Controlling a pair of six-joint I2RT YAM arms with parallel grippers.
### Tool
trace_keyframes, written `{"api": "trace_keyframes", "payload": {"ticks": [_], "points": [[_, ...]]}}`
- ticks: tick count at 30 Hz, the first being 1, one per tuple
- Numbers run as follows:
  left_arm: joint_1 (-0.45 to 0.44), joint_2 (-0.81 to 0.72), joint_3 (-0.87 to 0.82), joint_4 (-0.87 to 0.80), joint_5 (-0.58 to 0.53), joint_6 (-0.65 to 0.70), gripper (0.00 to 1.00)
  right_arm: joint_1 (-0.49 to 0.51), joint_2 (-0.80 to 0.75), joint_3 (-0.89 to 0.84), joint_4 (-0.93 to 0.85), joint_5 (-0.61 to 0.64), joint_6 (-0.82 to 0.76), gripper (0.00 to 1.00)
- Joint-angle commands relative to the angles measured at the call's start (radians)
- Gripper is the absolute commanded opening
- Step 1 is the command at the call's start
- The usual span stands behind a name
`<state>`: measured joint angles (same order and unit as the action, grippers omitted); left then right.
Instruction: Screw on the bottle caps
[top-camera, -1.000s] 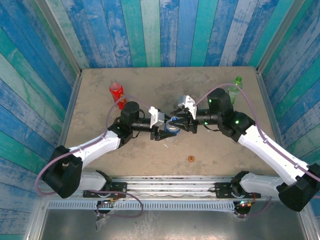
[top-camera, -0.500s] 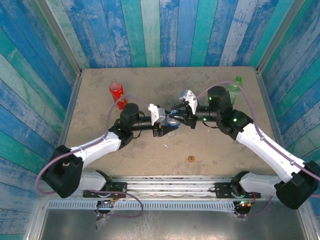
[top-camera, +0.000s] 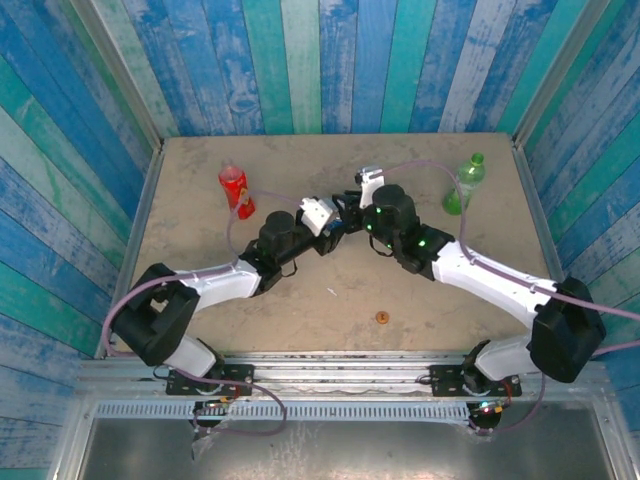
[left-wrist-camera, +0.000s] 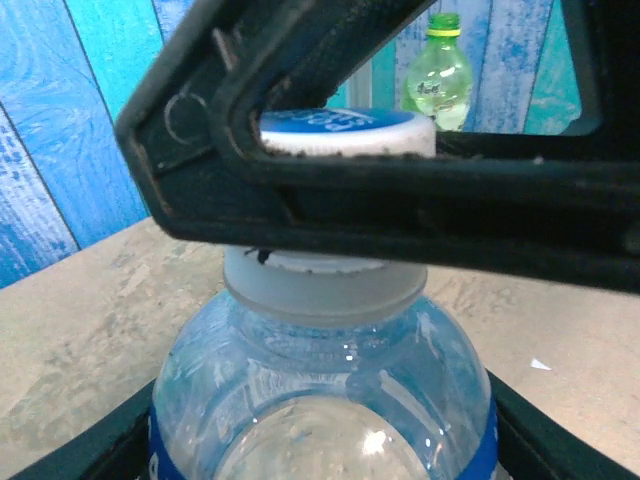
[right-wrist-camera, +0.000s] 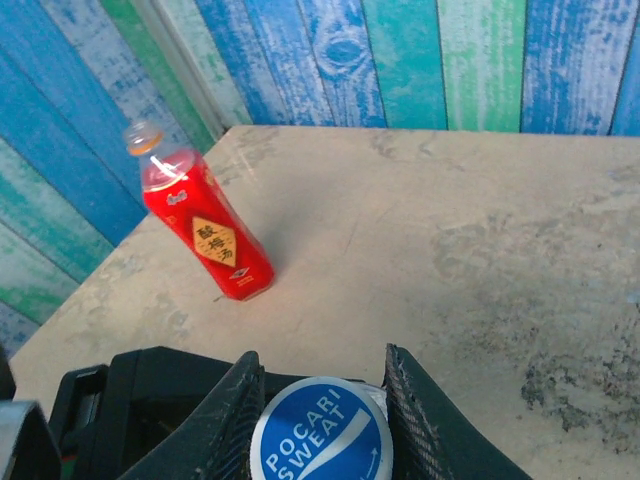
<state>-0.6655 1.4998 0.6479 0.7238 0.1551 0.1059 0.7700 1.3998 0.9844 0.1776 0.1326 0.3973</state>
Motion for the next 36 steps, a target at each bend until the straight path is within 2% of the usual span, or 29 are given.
{"api": "trace_keyframes", "payload": {"ticks": [1, 3, 4, 8, 10, 13, 15, 18, 22, 26, 31, 36], "points": [[0.037, 0.006, 0.027, 0.160, -0.156, 0.024, 0.46, -0.010, -0.019, -0.015, -0.064, -0.073, -0.017, 0.37], [0.038, -0.019, 0.005, 0.133, -0.106, 0.056, 0.46, -0.022, -0.053, -0.004, -0.078, -0.158, -0.117, 0.51], [0.037, -0.034, -0.007, 0.120, -0.081, 0.072, 0.47, -0.030, -0.072, 0.001, -0.099, -0.188, -0.158, 0.54], [0.038, -0.111, -0.039, -0.011, 0.045, 0.155, 0.48, -0.070, -0.199, -0.039, -0.160, -0.251, -0.305, 0.62], [0.037, -0.154, -0.062, -0.071, 0.086, 0.203, 0.48, -0.089, -0.260, -0.054, -0.210, -0.338, -0.428, 0.65], [0.037, -0.228, -0.102, -0.154, 0.109, 0.272, 0.48, -0.090, -0.325, -0.029, -0.393, -0.493, -0.674, 0.67], [0.037, -0.279, -0.108, -0.239, 0.118, 0.303, 0.48, -0.085, -0.330, 0.024, -0.597, -0.603, -0.934, 0.70], [0.022, -0.311, -0.099, -0.349, 0.110, 0.311, 0.48, -0.073, -0.308, 0.104, -0.792, -0.589, -1.173, 0.70], [-0.022, -0.317, -0.103, -0.403, 0.132, 0.315, 0.47, -0.043, -0.237, 0.217, -0.942, -0.497, -1.398, 0.67], [-0.040, -0.312, -0.111, -0.409, 0.138, 0.305, 0.48, -0.035, -0.131, 0.339, -1.071, -0.485, -1.505, 0.64], [-0.043, -0.319, -0.109, -0.409, 0.167, 0.311, 0.48, -0.023, -0.016, 0.431, -1.113, -0.514, -1.539, 0.58], [-0.053, -0.340, -0.118, -0.408, 0.157, 0.325, 0.48, -0.022, 0.078, 0.496, -1.121, -0.492, -1.535, 0.53]]}}
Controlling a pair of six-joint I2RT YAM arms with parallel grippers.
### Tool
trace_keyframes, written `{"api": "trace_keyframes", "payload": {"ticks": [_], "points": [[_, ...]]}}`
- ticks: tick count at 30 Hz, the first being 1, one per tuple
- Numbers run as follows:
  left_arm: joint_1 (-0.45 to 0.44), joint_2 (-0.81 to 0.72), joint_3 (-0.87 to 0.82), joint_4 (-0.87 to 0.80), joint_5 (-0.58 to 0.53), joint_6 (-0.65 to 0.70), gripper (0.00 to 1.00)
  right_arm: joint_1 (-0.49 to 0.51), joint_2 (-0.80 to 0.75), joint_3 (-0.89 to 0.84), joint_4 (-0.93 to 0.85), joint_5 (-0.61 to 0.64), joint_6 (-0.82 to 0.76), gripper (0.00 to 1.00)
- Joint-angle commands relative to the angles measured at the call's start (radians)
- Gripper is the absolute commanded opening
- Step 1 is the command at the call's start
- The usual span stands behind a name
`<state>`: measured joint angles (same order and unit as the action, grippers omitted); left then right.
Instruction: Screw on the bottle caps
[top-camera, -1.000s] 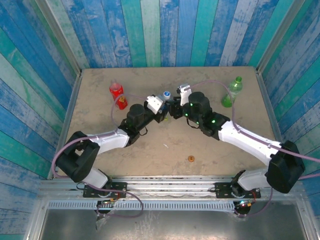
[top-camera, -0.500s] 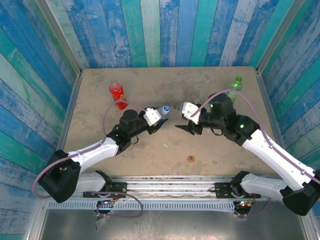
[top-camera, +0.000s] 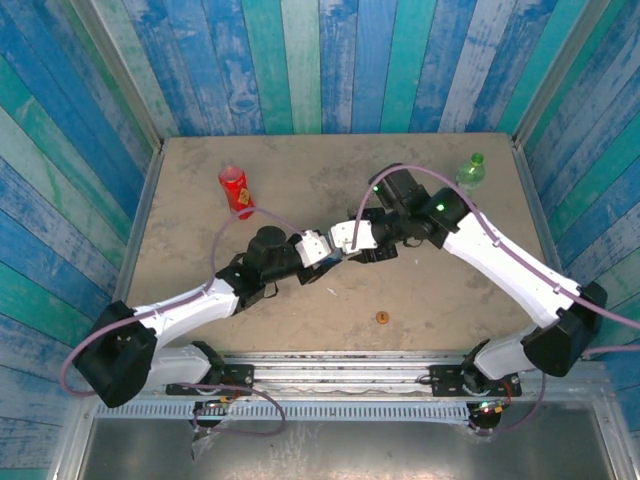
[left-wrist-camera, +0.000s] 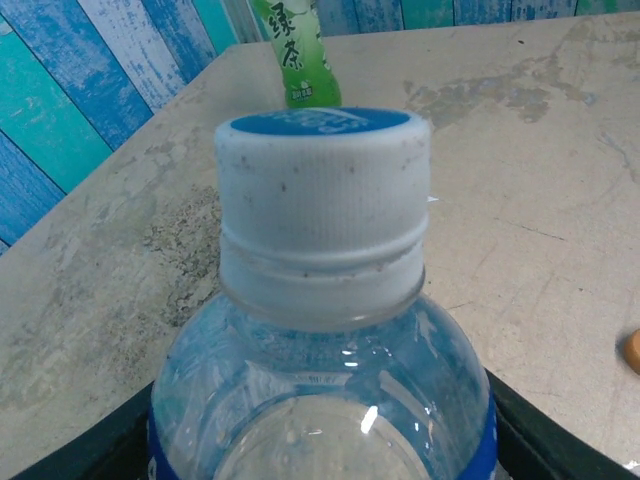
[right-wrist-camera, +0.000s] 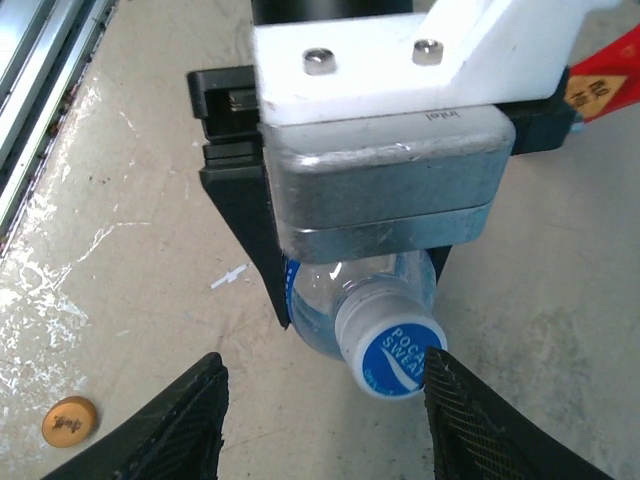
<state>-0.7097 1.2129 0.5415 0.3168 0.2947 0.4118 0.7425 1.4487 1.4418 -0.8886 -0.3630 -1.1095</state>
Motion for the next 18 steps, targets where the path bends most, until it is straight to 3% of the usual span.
{"api": "trace_keyframes", "payload": {"ticks": [1, 18], "points": [[-0.008, -0.055, -0.014, 0.001, 0.017, 0.020, 0.48, 0.006, 0.039, 0.044, -0.054, -0.001, -0.028, 0.52], [-0.013, -0.075, -0.016, 0.017, 0.071, 0.010, 0.50, -0.005, 0.123, 0.102, -0.075, -0.034, -0.028, 0.36]]}}
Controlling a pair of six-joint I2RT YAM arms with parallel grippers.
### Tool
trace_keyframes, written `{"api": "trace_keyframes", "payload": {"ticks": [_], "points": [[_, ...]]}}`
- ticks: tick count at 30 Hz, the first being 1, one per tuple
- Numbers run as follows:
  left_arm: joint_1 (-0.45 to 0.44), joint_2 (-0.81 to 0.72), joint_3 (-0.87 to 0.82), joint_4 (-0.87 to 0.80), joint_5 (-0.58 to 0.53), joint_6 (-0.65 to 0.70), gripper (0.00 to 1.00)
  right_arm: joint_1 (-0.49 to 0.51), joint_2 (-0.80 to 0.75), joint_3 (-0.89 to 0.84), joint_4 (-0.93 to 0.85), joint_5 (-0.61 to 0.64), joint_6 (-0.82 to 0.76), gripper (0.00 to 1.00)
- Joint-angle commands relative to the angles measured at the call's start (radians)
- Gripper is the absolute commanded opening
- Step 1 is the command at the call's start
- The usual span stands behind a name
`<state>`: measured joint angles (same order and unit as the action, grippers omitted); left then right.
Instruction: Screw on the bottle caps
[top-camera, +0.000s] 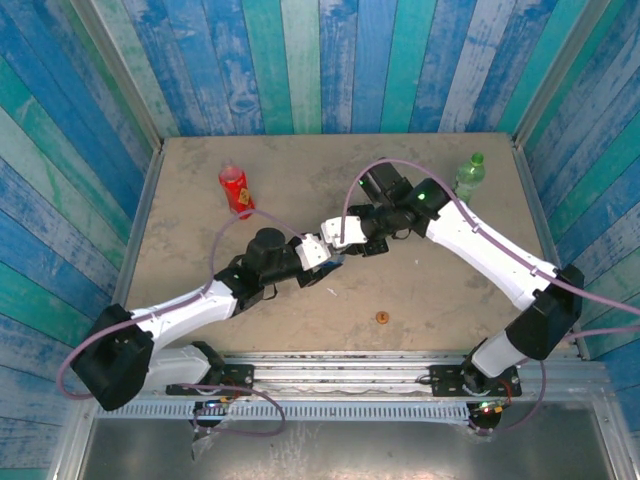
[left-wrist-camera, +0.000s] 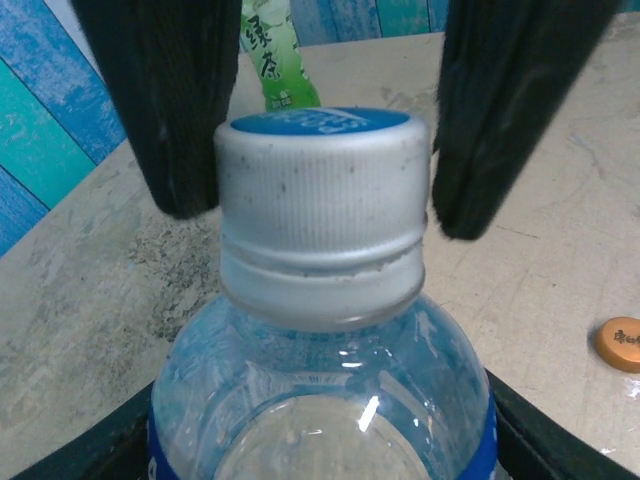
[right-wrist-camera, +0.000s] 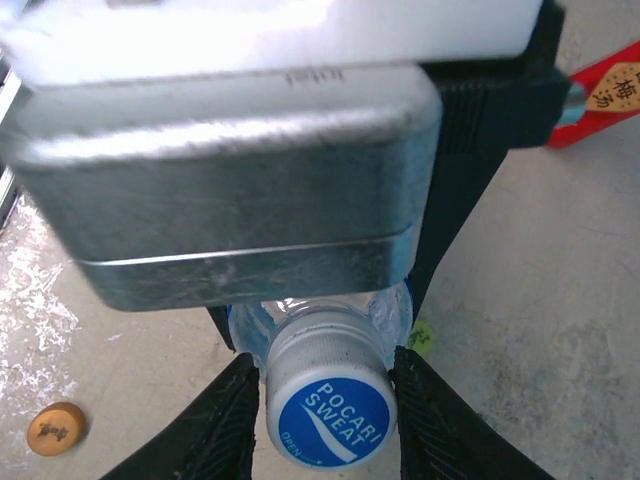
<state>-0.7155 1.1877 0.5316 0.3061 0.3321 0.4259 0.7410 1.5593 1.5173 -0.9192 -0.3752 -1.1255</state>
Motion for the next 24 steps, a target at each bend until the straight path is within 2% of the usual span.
{"api": "trace_keyframes", "payload": {"ticks": [1, 5, 9, 11, 13, 15, 18, 20, 23, 24], "points": [[-0.007, -0.050, -0.008, 0.028, 0.032, -0.005, 0.50, -0.005, 0.012, 0.030, -0.052, -0.024, -0.013, 0.34], [-0.007, -0.042, -0.003, 0.022, 0.028, -0.003, 0.50, -0.005, 0.004, 0.033, -0.056, -0.044, -0.010, 0.31], [-0.008, -0.033, -0.001, 0.033, 0.017, 0.000, 0.50, -0.005, -0.008, 0.023, -0.060, -0.071, 0.010, 0.21], [-0.008, -0.036, -0.008, 0.057, -0.004, 0.000, 0.50, -0.006, -0.014, 0.018, -0.058, -0.090, 0.059, 0.16], [-0.008, -0.040, -0.015, 0.087, -0.041, -0.003, 0.50, -0.005, -0.019, 0.007, -0.039, -0.107, 0.183, 0.10], [-0.008, -0.042, -0.021, 0.112, -0.082, 0.000, 0.50, -0.005, -0.026, -0.012, 0.035, -0.086, 0.421, 0.06], [-0.010, -0.047, -0.023, 0.126, -0.115, 0.010, 0.50, 0.002, -0.066, -0.086, 0.180, 0.074, 0.958, 0.04], [-0.012, -0.052, -0.030, 0.139, -0.140, 0.014, 0.50, 0.032, -0.121, -0.167, 0.255, 0.162, 1.221, 0.01], [-0.021, -0.051, -0.030, 0.130, -0.179, 0.026, 0.49, 0.047, -0.189, -0.272, 0.334, 0.185, 1.638, 0.00], [-0.024, -0.048, -0.030, 0.128, -0.182, 0.029, 0.49, 0.053, -0.198, -0.283, 0.332, 0.196, 1.729, 0.00]]}}
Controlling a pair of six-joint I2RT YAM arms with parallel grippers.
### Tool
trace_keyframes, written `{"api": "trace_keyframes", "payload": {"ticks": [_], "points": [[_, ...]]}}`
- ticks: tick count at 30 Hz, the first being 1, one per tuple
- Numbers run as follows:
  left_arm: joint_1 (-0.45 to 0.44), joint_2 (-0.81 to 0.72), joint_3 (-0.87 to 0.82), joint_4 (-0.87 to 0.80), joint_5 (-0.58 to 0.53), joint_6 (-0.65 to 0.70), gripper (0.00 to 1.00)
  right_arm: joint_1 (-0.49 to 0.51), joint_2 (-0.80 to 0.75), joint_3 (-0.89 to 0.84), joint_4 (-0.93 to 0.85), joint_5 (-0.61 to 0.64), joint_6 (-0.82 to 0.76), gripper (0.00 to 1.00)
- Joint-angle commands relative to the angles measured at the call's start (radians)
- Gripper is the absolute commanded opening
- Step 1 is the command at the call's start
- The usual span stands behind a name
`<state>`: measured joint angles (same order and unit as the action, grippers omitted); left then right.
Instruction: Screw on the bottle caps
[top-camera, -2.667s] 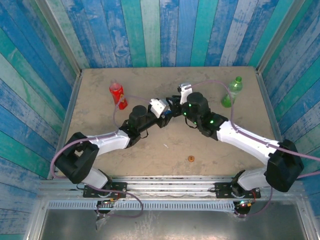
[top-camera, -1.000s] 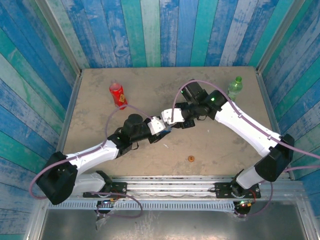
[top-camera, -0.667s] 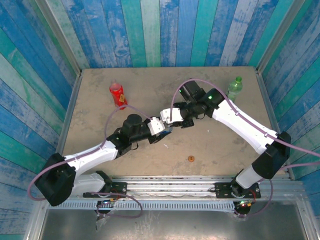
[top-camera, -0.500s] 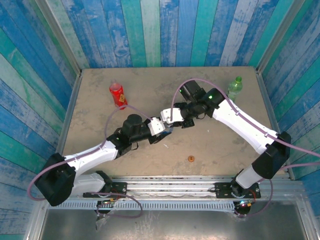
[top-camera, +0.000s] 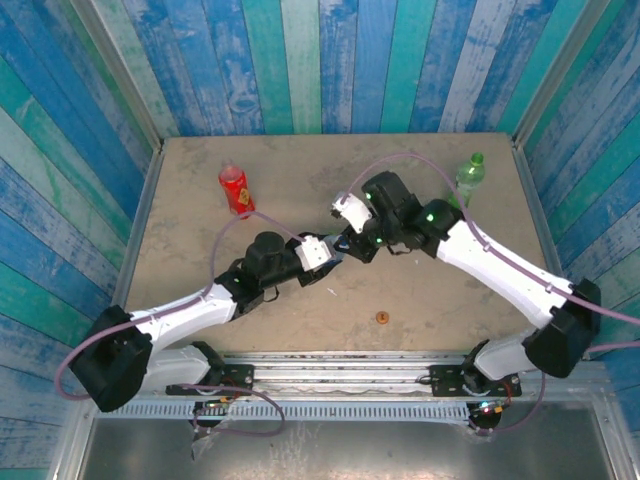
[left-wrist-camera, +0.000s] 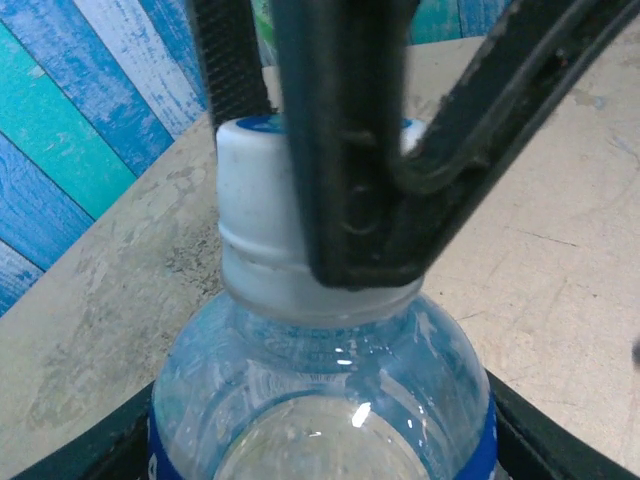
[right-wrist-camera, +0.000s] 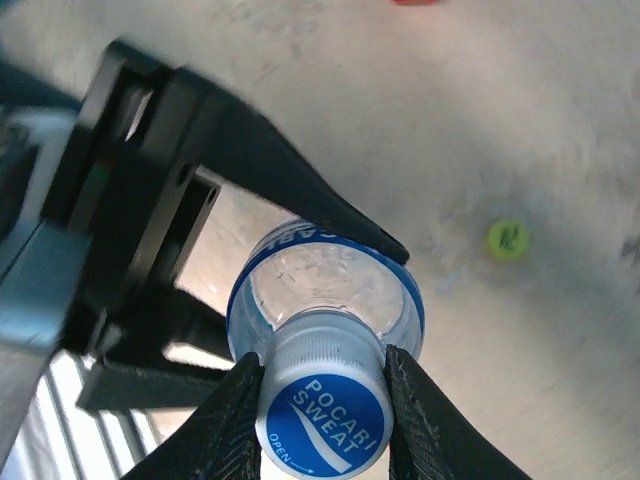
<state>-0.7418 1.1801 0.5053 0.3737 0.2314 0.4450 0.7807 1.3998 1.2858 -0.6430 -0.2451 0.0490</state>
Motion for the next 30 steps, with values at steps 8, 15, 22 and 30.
{"api": "trace_keyframes", "payload": {"ticks": [8, 15, 22, 30], "points": [[-0.018, -0.040, -0.001, 0.040, -0.048, 0.012, 0.50, 0.024, -0.058, 0.003, -0.023, 0.084, 0.152, 0.34], [-0.018, -0.069, -0.017, 0.023, 0.041, -0.015, 0.50, 0.020, -0.119, 0.058, -0.169, -0.014, -0.521, 0.57], [-0.018, -0.091, -0.024, 0.010, 0.081, -0.017, 0.50, 0.022, -0.123, 0.101, -0.242, -0.009, -1.025, 0.61], [-0.019, -0.084, -0.015, 0.000, 0.120, -0.023, 0.50, 0.021, 0.005, 0.238, -0.349, -0.035, -1.095, 0.51]]}}
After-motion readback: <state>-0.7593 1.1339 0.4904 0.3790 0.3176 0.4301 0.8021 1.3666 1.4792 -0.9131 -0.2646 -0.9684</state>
